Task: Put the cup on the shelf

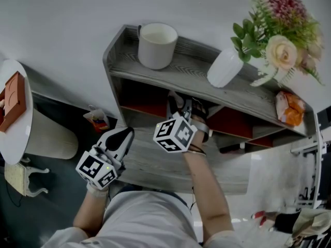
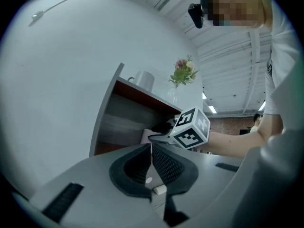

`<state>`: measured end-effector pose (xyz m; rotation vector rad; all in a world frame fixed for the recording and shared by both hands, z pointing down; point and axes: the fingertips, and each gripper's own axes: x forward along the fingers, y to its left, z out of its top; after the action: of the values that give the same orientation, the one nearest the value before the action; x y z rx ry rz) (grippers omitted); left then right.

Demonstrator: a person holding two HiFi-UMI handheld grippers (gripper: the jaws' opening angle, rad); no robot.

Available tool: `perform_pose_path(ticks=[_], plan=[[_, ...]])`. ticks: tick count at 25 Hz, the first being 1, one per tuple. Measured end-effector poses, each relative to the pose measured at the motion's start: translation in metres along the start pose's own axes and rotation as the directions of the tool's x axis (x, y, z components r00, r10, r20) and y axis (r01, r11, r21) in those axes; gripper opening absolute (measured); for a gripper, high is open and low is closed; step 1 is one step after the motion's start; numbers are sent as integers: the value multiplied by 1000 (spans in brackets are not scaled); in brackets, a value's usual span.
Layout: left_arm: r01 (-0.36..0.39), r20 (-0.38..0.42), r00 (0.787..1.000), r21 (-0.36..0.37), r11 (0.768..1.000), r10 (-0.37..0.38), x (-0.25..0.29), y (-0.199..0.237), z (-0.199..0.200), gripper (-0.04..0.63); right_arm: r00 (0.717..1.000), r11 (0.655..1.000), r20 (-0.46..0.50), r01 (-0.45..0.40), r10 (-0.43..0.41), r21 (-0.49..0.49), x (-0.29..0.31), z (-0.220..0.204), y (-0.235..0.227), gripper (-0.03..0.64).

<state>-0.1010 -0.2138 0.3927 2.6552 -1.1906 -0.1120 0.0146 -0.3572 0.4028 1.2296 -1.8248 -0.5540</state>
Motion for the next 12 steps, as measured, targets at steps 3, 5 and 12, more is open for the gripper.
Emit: perform_pose_path(ticks=[3,5,12], plan=[[2,-1,1000,2,1000,-2,-2,-2,0,18,999,999,33,29,-29,16,-9,5,-5,156],[6,-1,1000,3,1000,-6,-2,-4,0,18,998,999,57,28,-30,41,-16,9,-5,156],[52,-11,999,9,999,-52,11,-24,-2,18,985,970,172,-9,-34,242,-60,7,-12,98]])
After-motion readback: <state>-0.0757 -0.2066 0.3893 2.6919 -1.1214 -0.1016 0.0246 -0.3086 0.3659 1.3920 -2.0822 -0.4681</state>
